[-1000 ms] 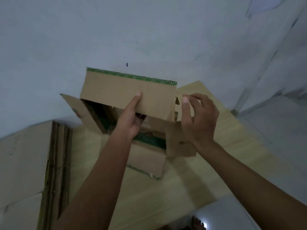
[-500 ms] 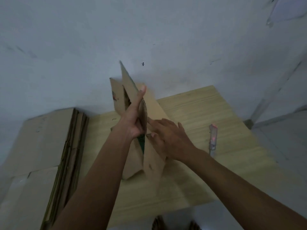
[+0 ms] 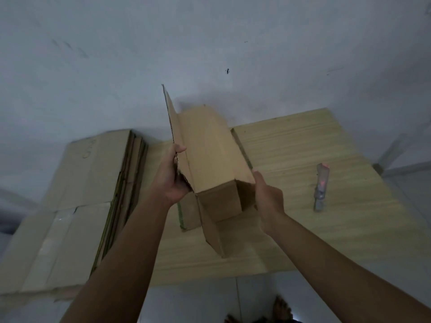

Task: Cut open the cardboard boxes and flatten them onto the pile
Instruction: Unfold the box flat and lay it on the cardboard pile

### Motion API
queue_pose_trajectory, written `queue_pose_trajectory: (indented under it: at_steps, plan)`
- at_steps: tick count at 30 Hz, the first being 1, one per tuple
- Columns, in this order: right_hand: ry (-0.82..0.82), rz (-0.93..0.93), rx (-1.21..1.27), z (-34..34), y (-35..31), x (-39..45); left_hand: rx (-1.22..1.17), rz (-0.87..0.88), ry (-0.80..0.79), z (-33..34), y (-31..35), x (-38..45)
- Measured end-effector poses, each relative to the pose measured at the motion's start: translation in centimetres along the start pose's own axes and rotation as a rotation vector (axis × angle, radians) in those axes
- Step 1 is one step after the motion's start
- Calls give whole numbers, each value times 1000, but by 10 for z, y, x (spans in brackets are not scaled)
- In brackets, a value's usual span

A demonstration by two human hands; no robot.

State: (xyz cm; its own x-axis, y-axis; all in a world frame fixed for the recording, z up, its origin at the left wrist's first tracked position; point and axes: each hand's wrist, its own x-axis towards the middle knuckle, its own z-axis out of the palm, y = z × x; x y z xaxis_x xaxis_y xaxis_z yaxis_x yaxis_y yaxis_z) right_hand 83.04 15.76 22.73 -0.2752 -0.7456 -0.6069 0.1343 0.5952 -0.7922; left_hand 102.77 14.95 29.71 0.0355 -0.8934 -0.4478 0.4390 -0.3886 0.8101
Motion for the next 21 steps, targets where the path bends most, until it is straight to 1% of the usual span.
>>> queue_pose_trajectory:
  at_steps: [3, 5, 7, 9, 12, 14, 16, 17, 19, 21]
  plan:
    - [2, -157, 278, 13, -1, -9, 31, -29, -12, -11, 2, -3]
    - [-26, -234, 347, 19, -9, -13, 36, -44, -27, -14, 5, -6]
    - [-33, -347, 305, 24, -16, -9, -12, -45, -45, -21, 6, -6]
    - [-96, -412, 259, 26, -18, -7, -82, -43, -43, -30, 5, -5]
    - [-247, -423, 136, 27, -12, -7, -162, -53, -62, -39, 2, -5]
    - [-319, -386, 43, 29, -5, -4, -234, -57, -67, -45, 0, -4]
    - [-362, -300, -37, 26, -2, -2, -273, -53, -6, -53, 0, -4]
    - [-354, -269, -91, 25, 0, 1, -269, -53, 39, -58, 0, -3]
    - [-315, -283, -202, 23, 4, 5, -204, -71, 124, -68, -2, -2]
    - [-302, -338, -173, 26, 4, 7, -138, -94, 197, -75, -6, -1]
